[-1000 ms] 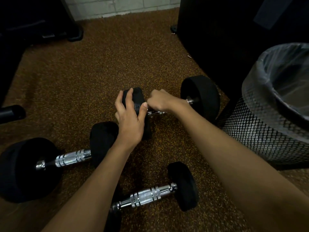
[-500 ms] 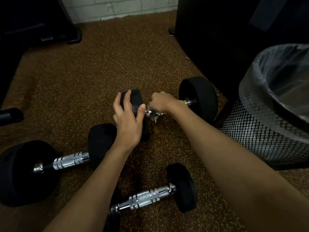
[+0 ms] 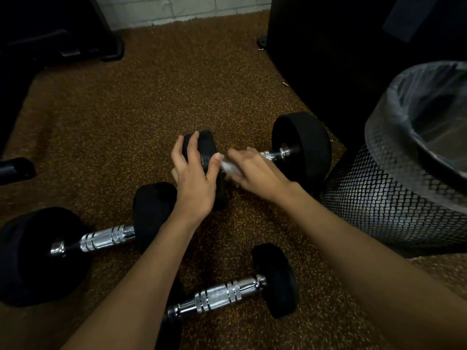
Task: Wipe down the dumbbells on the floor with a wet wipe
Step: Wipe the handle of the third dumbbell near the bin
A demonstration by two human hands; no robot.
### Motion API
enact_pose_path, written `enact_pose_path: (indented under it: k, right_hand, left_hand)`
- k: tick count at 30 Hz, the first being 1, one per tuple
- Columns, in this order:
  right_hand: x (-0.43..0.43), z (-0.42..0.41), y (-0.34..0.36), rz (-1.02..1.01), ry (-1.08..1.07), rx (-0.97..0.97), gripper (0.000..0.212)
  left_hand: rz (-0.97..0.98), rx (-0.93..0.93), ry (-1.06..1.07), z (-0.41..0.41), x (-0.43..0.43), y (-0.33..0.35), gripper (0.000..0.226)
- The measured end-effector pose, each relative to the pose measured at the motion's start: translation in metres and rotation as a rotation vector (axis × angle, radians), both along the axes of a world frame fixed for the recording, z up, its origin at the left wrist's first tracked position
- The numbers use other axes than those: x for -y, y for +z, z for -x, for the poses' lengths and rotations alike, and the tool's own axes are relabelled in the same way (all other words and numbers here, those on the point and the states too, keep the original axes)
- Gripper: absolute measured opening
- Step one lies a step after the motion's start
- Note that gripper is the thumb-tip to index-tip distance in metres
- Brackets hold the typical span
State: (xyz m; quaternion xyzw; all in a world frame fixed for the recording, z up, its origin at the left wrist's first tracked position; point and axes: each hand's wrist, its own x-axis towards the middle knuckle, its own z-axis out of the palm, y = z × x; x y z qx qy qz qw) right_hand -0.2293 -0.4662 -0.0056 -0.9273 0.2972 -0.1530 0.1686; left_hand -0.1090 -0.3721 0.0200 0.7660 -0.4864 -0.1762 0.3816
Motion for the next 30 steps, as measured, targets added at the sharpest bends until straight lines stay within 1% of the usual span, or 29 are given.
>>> enact_pose_path:
  k: [2,4,7,9,11,13,15,17,18,20,22,24,25,27,30]
  right_hand:
    - [0.005,-0.008,0.003,-0.039,-0.028,-0.081,0.033]
    - [0.012,-0.011,0.006,-0.125,-0.069,-0.158,0.044]
    - [0.019,-0.011,0.01,-0.262,-0.08,-0.134,0.05]
    - [0.023,-0.009,0.012,-0.341,-0.07,-0.098,0.044]
    - [0.027,-0.008,0.013,-0.426,-0.069,-0.025,0.031]
    - [0.03,-0.011,0.014,-0.46,-0.108,0.036,0.021]
    - [0.03,-0.018,0.014,-0.403,-0.19,-0.006,0.021]
    - [0.022,-0.029,0.012,-0.207,-0.282,-0.141,0.026]
    - [0.015,-0.033,0.008,-0.11,-0.306,-0.174,0.028]
    - [0.001,-0.035,-0.004,0.02,-0.275,-0.118,0.031]
    - [-0.008,-0.024,-0.02,0.106,-0.19,-0.071,0.036]
    - [-0.014,-0.007,-0.032,0.158,-0.108,-0.079,0.046]
    - [-0.015,0.001,-0.035,0.164,-0.076,-0.084,0.048]
    - [-0.015,0.008,-0.034,0.124,-0.054,-0.088,0.046]
    - [-0.007,-0.005,-0.012,0.051,-0.148,-0.119,0.038]
  left_hand:
    - [0.001,0.006,-0.002,-0.001,0.001,0.0,0.059]
    - [-0.007,0.007,-0.002,-0.001,0.001,0.001,0.06]
    - [-0.007,-0.001,-0.004,-0.003,0.002,0.001,0.059]
    - [-0.006,-0.006,-0.007,-0.003,0.002,0.0,0.059]
    - [-0.004,-0.014,-0.011,-0.003,0.002,0.001,0.06]
    - [0.001,-0.02,-0.013,-0.002,0.001,0.001,0.06]
    - [0.003,-0.018,-0.014,-0.001,0.0,0.001,0.06]
    - [0.001,-0.014,-0.013,0.0,-0.001,0.001,0.06]
    - [-0.001,-0.014,-0.01,0.0,-0.001,0.001,0.06]
    - [-0.007,-0.01,-0.001,-0.001,0.0,0.001,0.06]
    - [-0.004,-0.005,-0.002,-0.001,0.0,0.001,0.06]
    - [-0.001,-0.007,-0.006,-0.001,0.0,0.001,0.059]
    - [-0.001,-0.012,-0.008,-0.001,0.0,0.0,0.059]
    - [-0.003,-0.02,-0.013,-0.001,-0.001,0.0,0.059]
    - [-0.009,-0.017,-0.012,-0.002,0.0,0.001,0.06]
